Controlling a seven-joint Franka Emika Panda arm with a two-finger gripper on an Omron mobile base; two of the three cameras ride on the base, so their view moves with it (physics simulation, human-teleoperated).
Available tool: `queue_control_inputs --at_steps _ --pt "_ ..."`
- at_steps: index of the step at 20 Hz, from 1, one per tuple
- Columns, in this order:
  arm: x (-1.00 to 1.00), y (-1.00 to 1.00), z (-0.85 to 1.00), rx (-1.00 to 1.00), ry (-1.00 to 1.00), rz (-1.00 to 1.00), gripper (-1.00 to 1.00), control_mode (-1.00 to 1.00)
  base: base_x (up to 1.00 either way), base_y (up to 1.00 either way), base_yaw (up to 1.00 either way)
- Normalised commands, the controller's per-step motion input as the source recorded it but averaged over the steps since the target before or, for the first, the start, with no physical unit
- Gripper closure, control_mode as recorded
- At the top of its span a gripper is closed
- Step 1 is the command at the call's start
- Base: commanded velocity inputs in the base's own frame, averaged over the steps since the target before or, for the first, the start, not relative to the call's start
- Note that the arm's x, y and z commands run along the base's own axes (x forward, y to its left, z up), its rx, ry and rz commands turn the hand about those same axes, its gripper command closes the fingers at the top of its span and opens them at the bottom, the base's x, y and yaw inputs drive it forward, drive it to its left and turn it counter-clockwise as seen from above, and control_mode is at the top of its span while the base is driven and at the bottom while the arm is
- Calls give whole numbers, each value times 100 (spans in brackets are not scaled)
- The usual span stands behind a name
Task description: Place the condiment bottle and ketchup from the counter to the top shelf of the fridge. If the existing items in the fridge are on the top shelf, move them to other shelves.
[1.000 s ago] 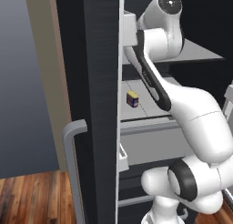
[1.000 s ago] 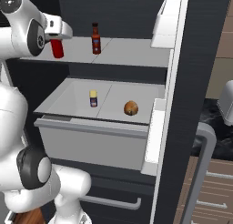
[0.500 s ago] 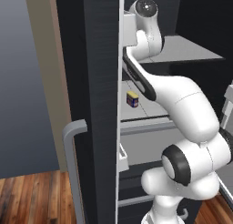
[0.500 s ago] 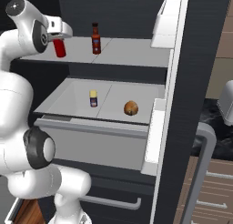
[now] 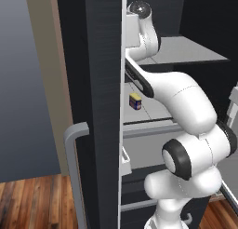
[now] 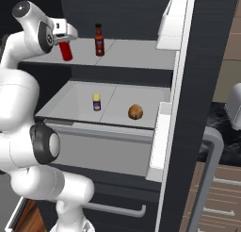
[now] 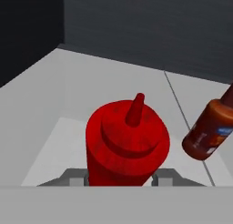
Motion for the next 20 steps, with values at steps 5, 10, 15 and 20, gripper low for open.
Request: queue_control_inputs --at_steps 5,10,15,20 --pt "53 0 -2 0 0 0 100 -100 0 0 0" --pt "28 -5 -36 -1 0 0 100 -100 0 0 0" --pt "13 -4 -27 0 0 0 100 -100 0 0 0" --pt "12 0 -3 0 0 0 -100 -100 0 0 0"
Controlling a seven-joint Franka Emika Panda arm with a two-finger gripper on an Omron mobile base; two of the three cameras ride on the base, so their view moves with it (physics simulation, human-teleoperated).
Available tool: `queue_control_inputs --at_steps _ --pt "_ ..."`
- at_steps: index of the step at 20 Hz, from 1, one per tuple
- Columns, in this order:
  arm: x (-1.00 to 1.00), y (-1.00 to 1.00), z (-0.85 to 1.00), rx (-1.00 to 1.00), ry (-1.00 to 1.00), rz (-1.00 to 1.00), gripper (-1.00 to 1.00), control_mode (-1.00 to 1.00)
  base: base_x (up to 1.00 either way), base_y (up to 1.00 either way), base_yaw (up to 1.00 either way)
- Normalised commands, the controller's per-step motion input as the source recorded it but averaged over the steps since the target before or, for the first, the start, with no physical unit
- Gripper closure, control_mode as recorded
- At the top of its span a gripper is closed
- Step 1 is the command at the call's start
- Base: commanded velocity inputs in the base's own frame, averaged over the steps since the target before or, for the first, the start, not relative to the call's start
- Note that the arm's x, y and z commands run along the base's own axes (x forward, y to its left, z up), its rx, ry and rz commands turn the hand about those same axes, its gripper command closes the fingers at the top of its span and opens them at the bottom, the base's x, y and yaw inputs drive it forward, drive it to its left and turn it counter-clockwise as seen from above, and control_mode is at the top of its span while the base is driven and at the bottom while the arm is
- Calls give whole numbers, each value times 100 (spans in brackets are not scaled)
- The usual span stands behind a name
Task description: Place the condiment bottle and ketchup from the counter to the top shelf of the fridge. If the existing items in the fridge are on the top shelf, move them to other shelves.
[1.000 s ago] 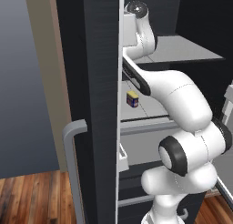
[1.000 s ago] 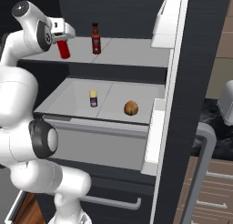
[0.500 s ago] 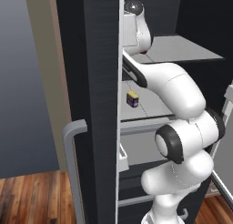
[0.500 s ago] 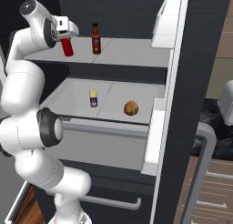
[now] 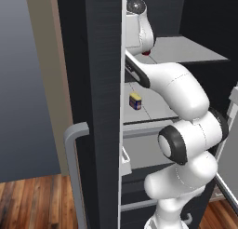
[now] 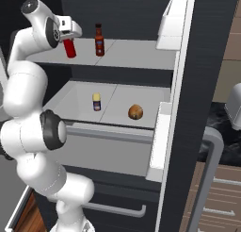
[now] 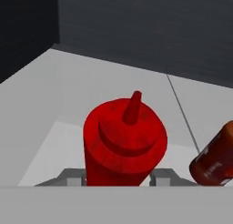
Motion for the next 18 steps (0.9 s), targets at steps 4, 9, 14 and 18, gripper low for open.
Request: queue_control_inputs --at_steps 4,9,14,18 --pt "8 0 0 0 0 0 -100 -100 0 0 0" --pt "5 0 0 0 0 0 -100 -100 0 0 0" --pt "7 0 0 0 0 0 -100 -100 0 0 0" --pt "-3 -1 0 0 -1 0 -100 -100 0 0 0"
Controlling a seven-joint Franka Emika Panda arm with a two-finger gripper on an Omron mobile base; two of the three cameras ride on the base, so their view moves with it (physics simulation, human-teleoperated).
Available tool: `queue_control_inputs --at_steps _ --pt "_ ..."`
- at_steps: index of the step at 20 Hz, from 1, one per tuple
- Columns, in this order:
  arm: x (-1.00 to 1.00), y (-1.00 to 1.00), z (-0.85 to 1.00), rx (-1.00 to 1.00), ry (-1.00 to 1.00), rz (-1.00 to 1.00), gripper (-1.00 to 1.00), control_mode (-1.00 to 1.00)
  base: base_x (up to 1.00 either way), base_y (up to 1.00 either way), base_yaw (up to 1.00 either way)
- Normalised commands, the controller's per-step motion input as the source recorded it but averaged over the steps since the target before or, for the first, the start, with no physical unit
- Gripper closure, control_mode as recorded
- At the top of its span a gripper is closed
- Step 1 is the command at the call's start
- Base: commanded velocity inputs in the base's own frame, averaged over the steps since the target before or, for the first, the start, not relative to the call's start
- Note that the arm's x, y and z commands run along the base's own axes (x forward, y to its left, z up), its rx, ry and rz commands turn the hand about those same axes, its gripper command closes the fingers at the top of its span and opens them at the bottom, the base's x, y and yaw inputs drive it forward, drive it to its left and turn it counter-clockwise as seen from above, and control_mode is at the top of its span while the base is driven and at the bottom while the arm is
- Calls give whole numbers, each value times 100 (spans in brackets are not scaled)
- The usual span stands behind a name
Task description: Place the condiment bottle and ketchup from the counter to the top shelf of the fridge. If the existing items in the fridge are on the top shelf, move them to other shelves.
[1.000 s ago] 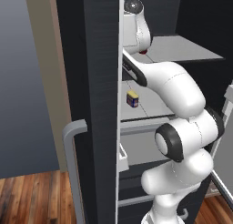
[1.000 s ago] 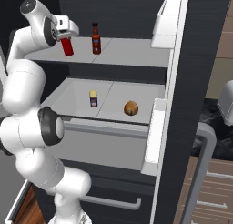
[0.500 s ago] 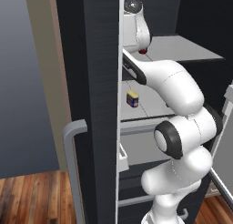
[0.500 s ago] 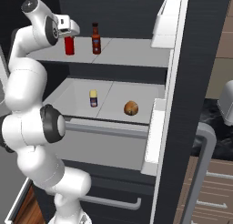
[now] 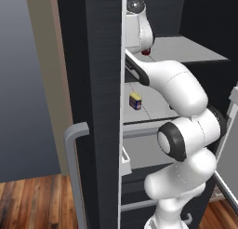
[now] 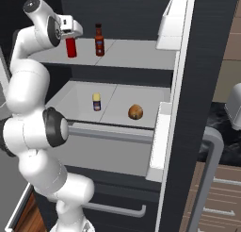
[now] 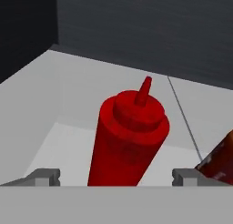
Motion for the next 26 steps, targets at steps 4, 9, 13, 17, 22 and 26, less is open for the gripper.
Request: queue_control_inputs --at_steps 4,9,13,17,22,26 --pt "-71 -15 0 3 -23 0 -100 -100 0 0 0" --pt "-99 -25 2 8 -41 0 -100 -100 0 0 0" --pt "-100 -40 14 9 -40 0 -100 -100 0 0 0" --pt "-100 -61 2 3 -21 5 -100 -100 0 0 0" --pt "-100 -51 0 -1 -5 1 -100 -100 0 0 0" --pt "-100 -33 0 -5 0 0 -100 -100 0 0 0"
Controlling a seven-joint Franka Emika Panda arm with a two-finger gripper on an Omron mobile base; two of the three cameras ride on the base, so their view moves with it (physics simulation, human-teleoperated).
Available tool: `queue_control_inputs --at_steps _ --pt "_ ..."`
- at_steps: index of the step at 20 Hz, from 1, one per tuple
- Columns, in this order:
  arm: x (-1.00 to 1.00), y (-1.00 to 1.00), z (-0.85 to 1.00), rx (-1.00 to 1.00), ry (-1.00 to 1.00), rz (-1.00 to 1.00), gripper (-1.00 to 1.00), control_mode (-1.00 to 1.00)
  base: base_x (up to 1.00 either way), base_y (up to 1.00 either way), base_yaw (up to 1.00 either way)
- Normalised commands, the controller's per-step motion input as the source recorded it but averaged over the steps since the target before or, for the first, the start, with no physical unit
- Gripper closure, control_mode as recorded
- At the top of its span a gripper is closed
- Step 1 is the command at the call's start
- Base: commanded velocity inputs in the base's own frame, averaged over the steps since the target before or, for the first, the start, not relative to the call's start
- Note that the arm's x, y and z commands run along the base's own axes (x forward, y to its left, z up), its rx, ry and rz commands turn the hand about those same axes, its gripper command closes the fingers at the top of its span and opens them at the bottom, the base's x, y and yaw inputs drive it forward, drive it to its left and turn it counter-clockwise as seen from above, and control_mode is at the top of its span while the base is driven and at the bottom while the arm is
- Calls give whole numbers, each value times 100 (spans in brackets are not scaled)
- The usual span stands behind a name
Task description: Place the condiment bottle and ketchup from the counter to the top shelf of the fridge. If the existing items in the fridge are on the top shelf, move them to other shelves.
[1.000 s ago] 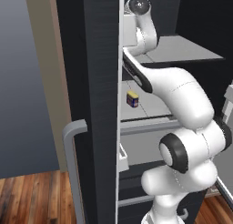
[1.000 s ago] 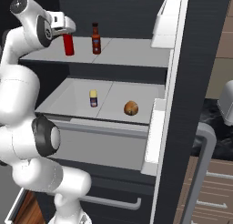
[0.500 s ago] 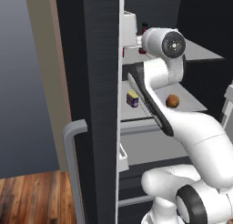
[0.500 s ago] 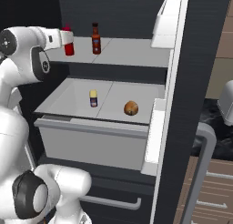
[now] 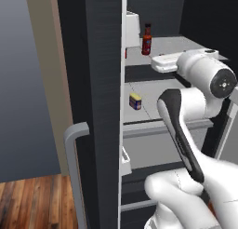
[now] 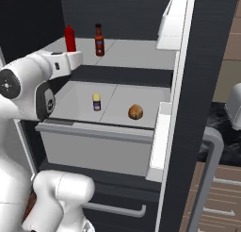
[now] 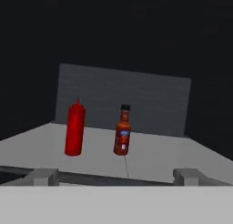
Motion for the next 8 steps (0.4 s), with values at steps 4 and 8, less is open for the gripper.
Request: queue_control_inputs --at_steps 4,8 --pt "-100 -31 0 -6 0 2 -100 -100 0 0 0" --pt "-60 -6 -12 -7 2 14 -100 -100 0 0 0"
